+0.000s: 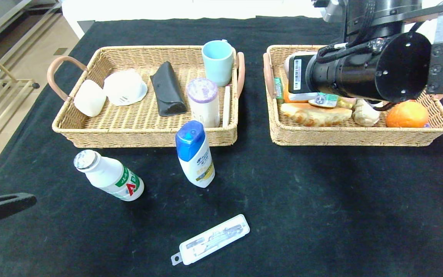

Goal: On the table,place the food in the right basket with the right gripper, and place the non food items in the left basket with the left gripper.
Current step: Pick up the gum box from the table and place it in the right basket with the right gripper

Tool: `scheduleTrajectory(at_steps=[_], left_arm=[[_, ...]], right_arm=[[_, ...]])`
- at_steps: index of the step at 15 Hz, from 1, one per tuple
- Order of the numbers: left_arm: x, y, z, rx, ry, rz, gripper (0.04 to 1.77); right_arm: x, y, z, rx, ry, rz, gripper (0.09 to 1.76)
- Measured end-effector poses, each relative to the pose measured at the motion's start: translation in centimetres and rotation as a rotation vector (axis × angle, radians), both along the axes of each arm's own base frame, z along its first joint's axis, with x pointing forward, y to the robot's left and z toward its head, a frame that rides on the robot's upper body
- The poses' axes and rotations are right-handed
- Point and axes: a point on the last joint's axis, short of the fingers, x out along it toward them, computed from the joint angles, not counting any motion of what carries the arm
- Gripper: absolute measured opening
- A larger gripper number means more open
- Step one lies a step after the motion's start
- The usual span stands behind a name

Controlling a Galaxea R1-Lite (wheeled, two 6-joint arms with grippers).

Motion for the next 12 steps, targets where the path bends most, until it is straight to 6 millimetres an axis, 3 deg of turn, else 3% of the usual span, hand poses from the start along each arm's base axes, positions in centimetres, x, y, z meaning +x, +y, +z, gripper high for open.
scheduleTrajectory(at_steps=[5, 12], left_arm=[[0.0, 0.0, 0.0, 0.001, -0.001, 0.0, 1.72], [-0.1, 0.0, 0.0, 0.0, -0.003, 0.0, 1.72]], right_arm=[[2.7, -0.1, -1.1, -0.023, -0.039, -0.038, 0.8], [3.4, 0.0, -1.7, -0.045, -0.034, -0.043, 0.8]])
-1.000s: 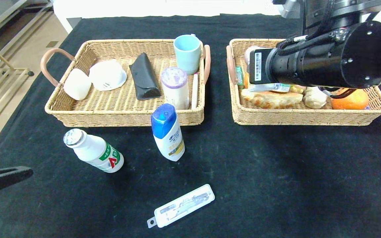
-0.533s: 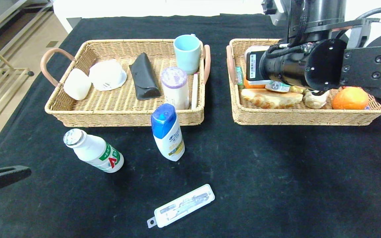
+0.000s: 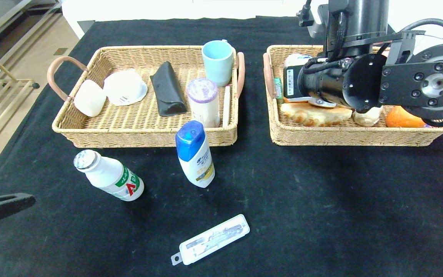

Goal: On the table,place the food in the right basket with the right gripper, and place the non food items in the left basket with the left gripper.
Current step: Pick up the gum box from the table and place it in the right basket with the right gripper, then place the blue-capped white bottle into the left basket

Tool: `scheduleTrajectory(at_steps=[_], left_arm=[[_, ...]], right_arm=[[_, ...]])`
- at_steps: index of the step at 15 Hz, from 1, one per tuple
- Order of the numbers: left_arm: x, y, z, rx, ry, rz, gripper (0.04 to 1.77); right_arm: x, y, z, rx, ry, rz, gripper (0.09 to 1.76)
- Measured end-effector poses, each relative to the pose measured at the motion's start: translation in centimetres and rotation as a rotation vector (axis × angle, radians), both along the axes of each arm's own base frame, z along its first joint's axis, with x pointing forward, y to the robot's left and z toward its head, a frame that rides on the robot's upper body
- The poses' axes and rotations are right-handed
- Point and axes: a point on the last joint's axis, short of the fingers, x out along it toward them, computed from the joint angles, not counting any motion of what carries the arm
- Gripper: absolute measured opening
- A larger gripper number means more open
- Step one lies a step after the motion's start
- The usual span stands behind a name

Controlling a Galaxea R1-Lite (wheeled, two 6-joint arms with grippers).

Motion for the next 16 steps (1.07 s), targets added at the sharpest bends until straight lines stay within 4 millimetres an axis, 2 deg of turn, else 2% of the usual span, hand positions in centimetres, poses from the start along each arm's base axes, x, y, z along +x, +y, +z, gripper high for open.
scheduleTrajectory(at_steps=[1, 6, 10, 12, 16], left_arm=[[0.0, 0.0, 0.0, 0.0, -0.001, 0.0, 1.72], [-0.1, 0.0, 0.0, -0.001, -0.003, 0.0, 1.72], [-0.1, 0.0, 0.0, -0.001, -0.003, 0.0, 1.72], [-0.1, 0.0, 0.0, -0.002, -0.004, 0.0, 1.72], [0.2, 0.0, 0.4, -0.008, 0.0, 0.037, 1.72]], right_arm=[[0.1, 0.0, -0.1, -0.003, 0.002, -0.001, 0.83], [0.1, 0.1, -0.3, -0.015, 0.007, 0.001, 1.24], [-0.4, 0.0, -0.2, -0.012, 0.015, 0.006, 1.43], [-1.6, -0.4, 0.1, -0.024, 0.027, 0.024, 1.49], [-6.7, -1.5, 0.3, -0.056, 0.093, 0.127, 1.58]])
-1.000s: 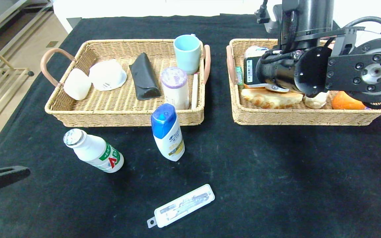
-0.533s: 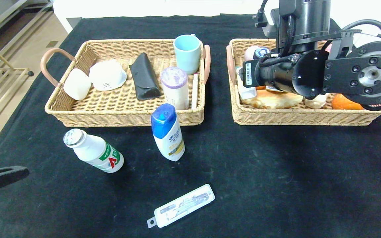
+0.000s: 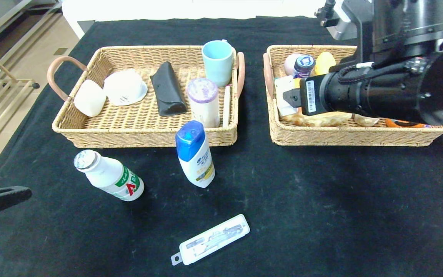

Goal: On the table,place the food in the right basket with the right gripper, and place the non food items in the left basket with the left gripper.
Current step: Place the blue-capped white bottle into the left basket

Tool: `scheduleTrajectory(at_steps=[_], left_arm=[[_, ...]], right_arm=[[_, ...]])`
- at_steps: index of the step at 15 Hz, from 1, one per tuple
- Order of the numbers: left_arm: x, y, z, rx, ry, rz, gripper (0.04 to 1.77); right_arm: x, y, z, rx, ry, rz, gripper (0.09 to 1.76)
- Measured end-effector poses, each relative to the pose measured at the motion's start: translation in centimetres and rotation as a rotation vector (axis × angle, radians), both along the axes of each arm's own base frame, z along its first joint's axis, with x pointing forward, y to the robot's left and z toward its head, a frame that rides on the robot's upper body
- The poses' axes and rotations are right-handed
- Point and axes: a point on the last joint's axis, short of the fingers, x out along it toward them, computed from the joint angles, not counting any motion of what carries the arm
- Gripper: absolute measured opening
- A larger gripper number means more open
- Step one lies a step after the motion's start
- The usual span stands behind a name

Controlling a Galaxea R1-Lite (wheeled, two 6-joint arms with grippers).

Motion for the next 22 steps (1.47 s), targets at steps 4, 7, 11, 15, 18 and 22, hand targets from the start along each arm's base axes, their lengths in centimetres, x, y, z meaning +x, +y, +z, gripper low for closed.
scheduleTrajectory(at_steps=[4, 7, 11, 15, 18, 22], left_arm=[[0.0, 0.2, 0.9, -0.01, -0.028, 0.058, 1.72], [-0.1, 0.5, 1.7, -0.017, -0.051, 0.148, 1.72], [0.0, 0.7, 1.8, 0.025, 0.029, 0.252, 1.72], [-0.5, 1.1, 3.2, 0.022, 0.093, 0.313, 1.72], [-0.5, 1.2, 4.0, 0.037, 0.121, 0.351, 1.72], [0.0, 1.1, 3.7, 0.049, 0.145, 0.398, 1.72]], right_arm=[[-6.3, -2.4, -1.4, -0.034, 0.073, 0.211, 1.63], [-10.5, -5.2, -3.5, -0.089, 0.114, 0.42, 1.66], [-13.8, -8.5, -6.0, -0.135, 0.116, 0.673, 1.68], [-13.1, -10.5, -7.4, -0.089, -0.026, 0.757, 1.69], [-13.2, -12.0, -8.9, -0.075, -0.019, 0.742, 1.7], [-14.1, -13.3, -10.0, -0.073, -0.009, 0.701, 1.7]])
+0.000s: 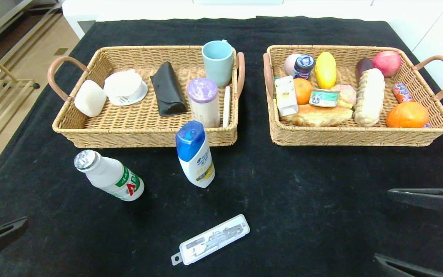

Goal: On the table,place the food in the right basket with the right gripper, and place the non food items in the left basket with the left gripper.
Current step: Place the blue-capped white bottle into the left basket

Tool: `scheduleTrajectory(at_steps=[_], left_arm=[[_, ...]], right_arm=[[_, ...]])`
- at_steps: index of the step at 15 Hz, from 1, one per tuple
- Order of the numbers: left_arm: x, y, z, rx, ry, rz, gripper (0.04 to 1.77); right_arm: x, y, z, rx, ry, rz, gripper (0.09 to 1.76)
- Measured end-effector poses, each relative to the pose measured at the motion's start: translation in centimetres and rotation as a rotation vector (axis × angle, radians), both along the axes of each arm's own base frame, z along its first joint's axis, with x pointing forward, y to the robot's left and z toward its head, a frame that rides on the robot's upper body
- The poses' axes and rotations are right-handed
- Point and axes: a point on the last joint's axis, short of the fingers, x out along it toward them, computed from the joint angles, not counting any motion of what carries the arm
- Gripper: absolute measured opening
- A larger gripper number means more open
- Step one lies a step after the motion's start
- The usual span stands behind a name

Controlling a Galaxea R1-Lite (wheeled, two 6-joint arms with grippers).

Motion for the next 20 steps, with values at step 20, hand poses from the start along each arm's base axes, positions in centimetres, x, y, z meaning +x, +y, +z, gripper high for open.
scheduleTrajectory(at_steps=[20], left_arm=[[6.1, -5.2, 0.4, -0.029, 0.009, -0.308, 1.72]], right_arm=[[0.3, -0.4, -0.3, 0.012, 0.03, -0.048, 1.7]])
